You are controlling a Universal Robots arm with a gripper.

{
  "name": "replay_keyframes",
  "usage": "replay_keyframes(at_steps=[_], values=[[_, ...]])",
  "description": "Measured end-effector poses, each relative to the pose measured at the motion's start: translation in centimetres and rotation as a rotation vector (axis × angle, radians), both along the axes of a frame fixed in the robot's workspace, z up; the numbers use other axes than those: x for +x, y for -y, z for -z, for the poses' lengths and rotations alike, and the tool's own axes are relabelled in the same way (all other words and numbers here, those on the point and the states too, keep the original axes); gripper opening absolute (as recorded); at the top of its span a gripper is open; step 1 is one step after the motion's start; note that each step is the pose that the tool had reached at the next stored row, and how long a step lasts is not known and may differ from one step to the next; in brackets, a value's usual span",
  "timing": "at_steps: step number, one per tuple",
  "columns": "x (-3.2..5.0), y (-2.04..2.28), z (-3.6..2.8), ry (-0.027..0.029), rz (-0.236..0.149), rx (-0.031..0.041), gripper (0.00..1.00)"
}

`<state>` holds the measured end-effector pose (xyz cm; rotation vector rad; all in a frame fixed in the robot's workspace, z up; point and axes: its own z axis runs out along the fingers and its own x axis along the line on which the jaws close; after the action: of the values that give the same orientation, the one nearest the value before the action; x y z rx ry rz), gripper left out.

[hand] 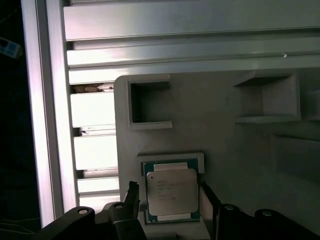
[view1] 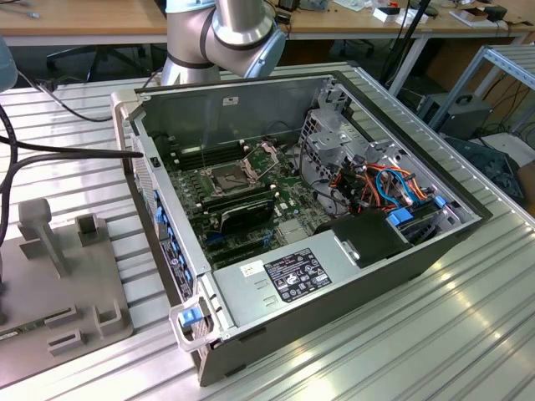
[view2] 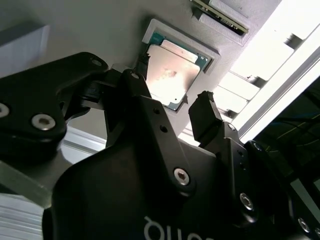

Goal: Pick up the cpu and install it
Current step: 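Pick up the cpu and move it towards the insertion slot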

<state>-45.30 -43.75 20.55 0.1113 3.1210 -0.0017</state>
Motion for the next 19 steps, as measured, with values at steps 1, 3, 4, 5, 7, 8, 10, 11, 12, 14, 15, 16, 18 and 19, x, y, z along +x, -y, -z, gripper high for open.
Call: replay_keyframes(at_steps=[1,3,4,5,7,8,10,11,12,14,15,16,18,19], values=[[0.02,0.0,0.05,-0.0002,0.0,0.0,0.6],[0.06,0.0,0.11,-0.0006,0.0,0.0,0.6],[0.07,0.0,0.14,-0.0008,0.0,0.0,0.6],[0.07,0.0,0.14,-0.0008,0.0,0.0,0.6],[0.09,0.0,0.16,-0.0007,0.0,0.0,0.6],[0.09,0.0,0.16,-0.0007,0.0,0.0,0.6],[0.13,0.0,0.18,-0.0004,0.0,0.0002,0.6],[0.16,0.0,0.18,-0.0004,0.0,0.0002,0.6],[0.18,0.0,0.17,-0.0007,0.0,0.0001,0.6],[0.3,0.0,0.25,-0.0007,0.0,0.0,0.6],[0.3,0.0,0.25,-0.0007,0.0,0.0,0.6],[0.3,0.0,0.27,-0.0007,0.0,0.0,0.6],[0.3,0.0,0.35,-0.0006,0.0,0.0001,0.6],[0.3,0.0,0.37,-0.0007,0.0,0.0,0.6]])
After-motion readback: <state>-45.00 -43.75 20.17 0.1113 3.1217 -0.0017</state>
